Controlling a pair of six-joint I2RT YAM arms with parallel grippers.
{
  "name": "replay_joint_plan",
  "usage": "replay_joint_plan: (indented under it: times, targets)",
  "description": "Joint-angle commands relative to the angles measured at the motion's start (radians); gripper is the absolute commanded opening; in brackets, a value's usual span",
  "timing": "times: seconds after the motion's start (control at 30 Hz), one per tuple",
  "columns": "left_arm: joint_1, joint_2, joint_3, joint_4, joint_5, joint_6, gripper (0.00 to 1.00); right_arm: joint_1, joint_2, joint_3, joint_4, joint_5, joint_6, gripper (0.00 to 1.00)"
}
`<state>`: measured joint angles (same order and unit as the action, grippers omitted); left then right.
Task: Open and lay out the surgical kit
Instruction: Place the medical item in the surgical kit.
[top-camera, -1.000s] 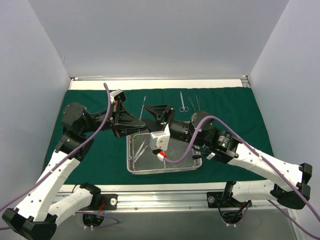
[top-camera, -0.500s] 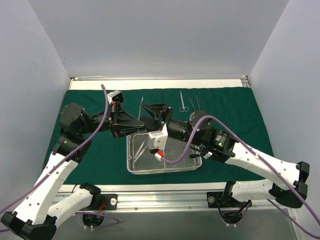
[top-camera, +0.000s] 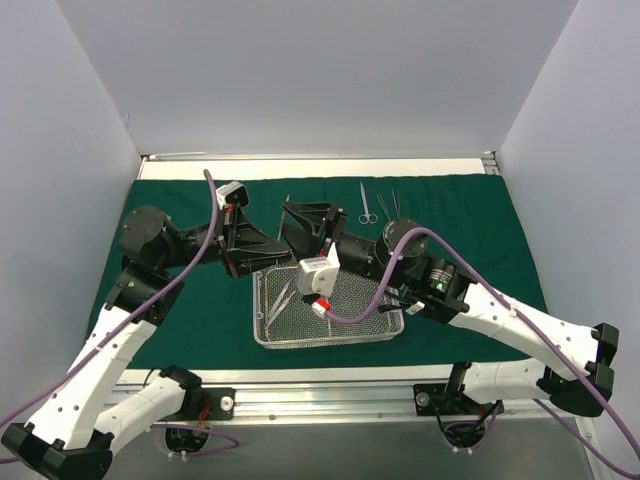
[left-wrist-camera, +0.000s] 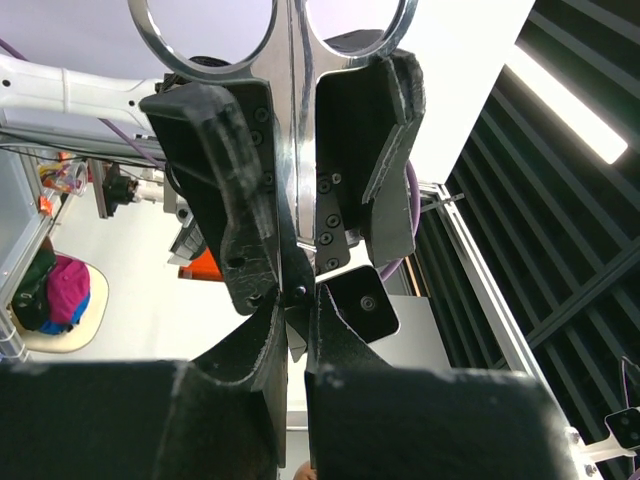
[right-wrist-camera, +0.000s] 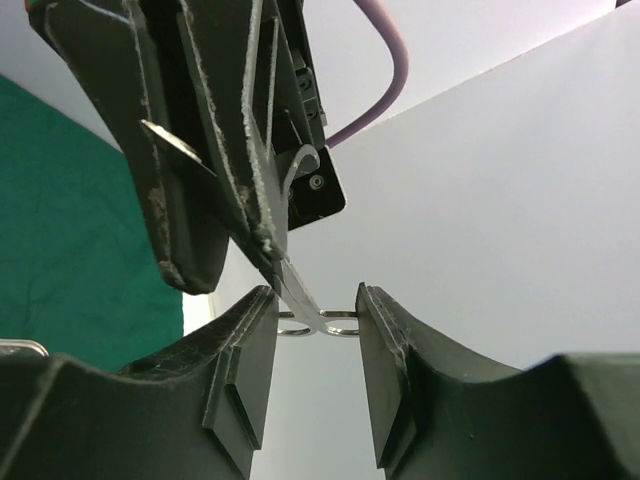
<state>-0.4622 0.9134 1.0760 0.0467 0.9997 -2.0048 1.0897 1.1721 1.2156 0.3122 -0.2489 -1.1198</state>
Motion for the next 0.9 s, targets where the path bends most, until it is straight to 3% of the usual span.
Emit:
replay_joint_plan:
  times: [0.0,0.1,0.23,0.5,0.57,0.63,0.7,0.73,0.77,0.8,0.87]
  targets:
    - [-0.003,-0.001,0.048,0.022,0.007,-0.338,0.02,-0.028,0.014,0.047,0.093,-0.050,0.026,0.37]
    - [-0.003,0.005,0.055,0.022,0.010,-0.338,0.02,-0.034,0.027,0.048,0.110,-0.066,0.035,0.36]
    - [-0.001,0.008,0.056,0.036,0.007,-0.351,0.02,-0.045,0.041,0.062,0.094,-0.087,0.044,0.20]
    - [-0.001,0.019,0.068,0.053,0.001,-0.367,0.02,-0.074,0.050,0.058,0.106,-0.113,0.064,0.16]
    - [-0.001,0.025,0.071,0.064,-0.001,-0.371,0.02,-0.085,0.058,0.062,0.105,-0.122,0.069,0.00]
    - [0.000,0.030,0.070,0.100,-0.021,-0.380,0.04,-0.089,0.064,0.067,0.105,-0.122,0.084,0.00]
    - [0.005,0.025,0.055,0.148,-0.048,-0.388,0.22,-0.103,0.060,0.061,0.102,-0.130,0.098,0.00]
    - [0.010,0.025,0.050,0.157,-0.056,-0.381,0.43,-0.109,0.060,0.058,0.099,-0.131,0.106,0.00]
    - [0.017,0.025,0.042,0.165,-0.053,-0.371,0.80,-0.116,0.057,0.053,0.096,-0.133,0.112,0.00]
    - [0.029,0.027,0.036,0.180,-0.049,-0.359,0.94,-0.135,0.051,0.042,0.088,-0.144,0.121,0.00]
    - [0.037,0.028,0.024,0.196,-0.041,-0.322,0.94,-0.160,0.044,0.027,0.087,-0.156,0.153,0.00]
